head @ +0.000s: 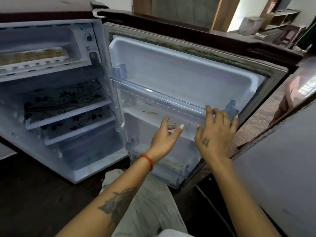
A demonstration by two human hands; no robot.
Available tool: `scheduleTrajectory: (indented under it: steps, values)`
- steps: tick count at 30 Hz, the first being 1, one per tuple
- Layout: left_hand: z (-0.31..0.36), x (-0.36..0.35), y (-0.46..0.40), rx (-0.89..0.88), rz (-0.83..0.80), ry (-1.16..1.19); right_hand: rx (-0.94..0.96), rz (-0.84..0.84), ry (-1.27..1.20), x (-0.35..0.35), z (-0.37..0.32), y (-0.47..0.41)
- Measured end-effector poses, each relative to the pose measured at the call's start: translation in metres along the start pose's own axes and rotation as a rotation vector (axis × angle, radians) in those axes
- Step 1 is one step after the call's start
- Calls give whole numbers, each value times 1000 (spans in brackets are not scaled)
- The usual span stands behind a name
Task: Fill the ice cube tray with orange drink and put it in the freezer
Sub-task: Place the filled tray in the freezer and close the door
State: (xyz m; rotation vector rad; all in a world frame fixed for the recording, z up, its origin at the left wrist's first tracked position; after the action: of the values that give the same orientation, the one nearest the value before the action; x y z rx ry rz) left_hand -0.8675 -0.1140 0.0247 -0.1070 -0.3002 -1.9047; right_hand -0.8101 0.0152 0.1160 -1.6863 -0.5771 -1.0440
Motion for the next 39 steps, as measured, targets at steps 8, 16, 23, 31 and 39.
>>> scheduleTrajectory:
  steps: [8, 16, 23, 31, 39]
  values:
    - [-4, -1, 39, 274, -60, 634, 150, 210, -203, 49, -51, 62]
    - [-30, 74, 97, 231, 30, 638, 337, 97, -345, 85, -146, 134]
    - [-45, 156, 166, 174, 57, 561, 455, 194, -719, 133, -202, 191]
    - [-62, 225, 222, 120, 139, 468, -10, 604, -743, 182, -160, 211]
    - [-69, 288, 252, -11, 401, 277, -144, 214, -1101, 117, -218, 205]
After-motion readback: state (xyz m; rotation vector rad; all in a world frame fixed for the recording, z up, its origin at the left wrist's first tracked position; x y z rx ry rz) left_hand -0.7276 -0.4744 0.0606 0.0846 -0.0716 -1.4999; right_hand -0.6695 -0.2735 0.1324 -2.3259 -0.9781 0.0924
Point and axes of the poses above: each hand's wrist, its own y-axis away from the middle knuckle, its own x-axis out of the back of the hand, z = x × y, the point moved 10 cm from there along -y, towards the middle knuckle, and after that the axes turned 4 degrees about z, right-handed, at the moved point
